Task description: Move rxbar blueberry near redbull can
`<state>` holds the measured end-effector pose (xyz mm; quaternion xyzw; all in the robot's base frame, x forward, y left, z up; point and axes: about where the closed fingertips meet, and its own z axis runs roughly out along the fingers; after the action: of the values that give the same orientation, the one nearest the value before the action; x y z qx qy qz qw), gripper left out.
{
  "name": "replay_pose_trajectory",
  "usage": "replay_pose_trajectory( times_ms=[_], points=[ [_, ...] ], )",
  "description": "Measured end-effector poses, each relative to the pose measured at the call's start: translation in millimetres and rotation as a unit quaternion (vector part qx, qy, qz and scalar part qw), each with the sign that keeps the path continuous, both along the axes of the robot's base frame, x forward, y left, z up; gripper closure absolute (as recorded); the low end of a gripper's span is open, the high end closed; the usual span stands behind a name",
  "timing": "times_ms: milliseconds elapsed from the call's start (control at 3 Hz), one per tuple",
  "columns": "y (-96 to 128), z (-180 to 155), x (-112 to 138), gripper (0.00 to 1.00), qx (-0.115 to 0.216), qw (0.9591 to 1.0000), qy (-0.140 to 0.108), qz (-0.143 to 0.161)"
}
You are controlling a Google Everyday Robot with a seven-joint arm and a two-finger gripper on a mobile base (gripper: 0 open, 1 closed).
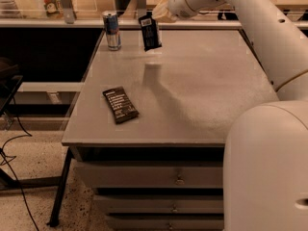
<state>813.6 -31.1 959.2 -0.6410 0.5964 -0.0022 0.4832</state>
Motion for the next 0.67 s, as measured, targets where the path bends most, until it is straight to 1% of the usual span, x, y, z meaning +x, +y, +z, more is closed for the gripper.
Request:
replay_pose_trajectory(
  times_ms=[333, 667],
  points=[
    [14, -8, 14, 1.0, 0.009, 1.0, 0.001, 0.0],
    [29, -18, 21, 0.82, 0.012, 0.9998, 0.011, 0.008]
  ],
)
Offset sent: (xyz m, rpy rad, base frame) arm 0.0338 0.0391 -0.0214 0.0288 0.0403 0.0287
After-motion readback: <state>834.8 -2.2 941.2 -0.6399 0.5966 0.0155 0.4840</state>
